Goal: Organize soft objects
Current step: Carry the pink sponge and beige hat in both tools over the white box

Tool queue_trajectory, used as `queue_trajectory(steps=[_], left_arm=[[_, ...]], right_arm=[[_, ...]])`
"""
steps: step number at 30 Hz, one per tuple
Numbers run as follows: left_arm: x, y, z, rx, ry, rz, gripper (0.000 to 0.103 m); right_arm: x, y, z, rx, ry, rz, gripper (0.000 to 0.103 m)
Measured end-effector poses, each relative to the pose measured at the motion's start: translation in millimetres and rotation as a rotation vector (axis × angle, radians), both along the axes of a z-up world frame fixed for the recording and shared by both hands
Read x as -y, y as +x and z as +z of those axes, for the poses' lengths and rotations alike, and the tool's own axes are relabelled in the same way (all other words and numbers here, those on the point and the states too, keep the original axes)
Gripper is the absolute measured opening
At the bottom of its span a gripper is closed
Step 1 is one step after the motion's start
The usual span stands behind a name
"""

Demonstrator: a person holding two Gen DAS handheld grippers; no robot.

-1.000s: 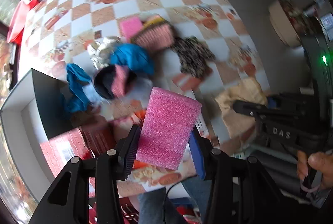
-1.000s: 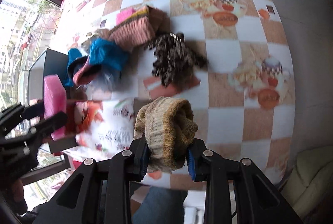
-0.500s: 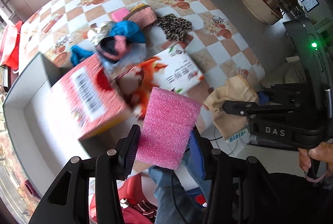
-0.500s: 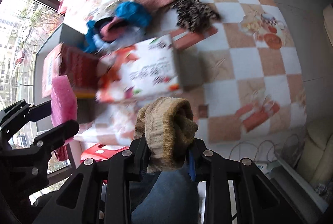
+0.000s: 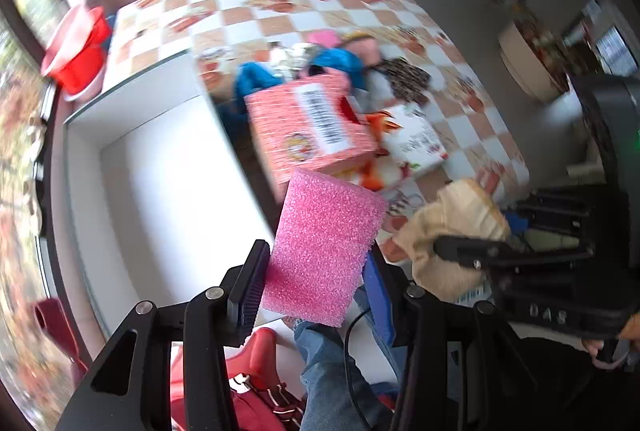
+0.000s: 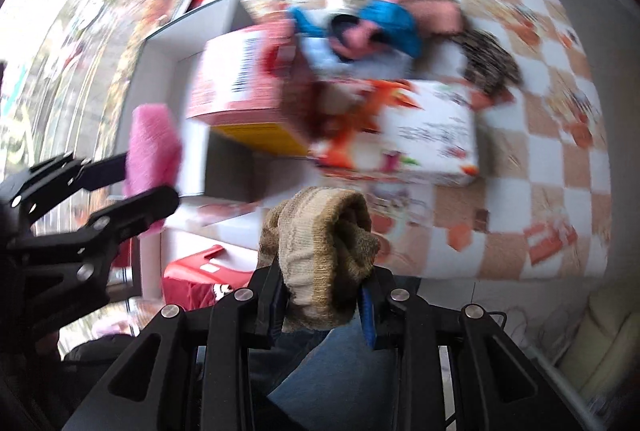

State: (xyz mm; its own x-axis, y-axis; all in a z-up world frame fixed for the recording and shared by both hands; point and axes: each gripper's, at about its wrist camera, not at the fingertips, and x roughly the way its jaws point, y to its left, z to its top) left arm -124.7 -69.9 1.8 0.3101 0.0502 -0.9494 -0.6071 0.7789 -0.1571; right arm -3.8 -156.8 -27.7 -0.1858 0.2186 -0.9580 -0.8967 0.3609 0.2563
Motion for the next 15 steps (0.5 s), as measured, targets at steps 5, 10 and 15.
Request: queue_trajectory(steps=[5,10,15], left_arm=[[-21,-38,-3,0.017,-0.017,0.132,0.050],[-40,-77,-10,0.028,-0.043,0.274,0.050],[-51,-106,-14,0.031,-0.042,0.370,0.050]], right_arm=[[-23,-33,7,0.015,0.009,0.123,0.031],[-45,-60,14,0.028,0.009,0.216,0.031],[-67,-82,24,0.004,0.020,0.286,0.031]])
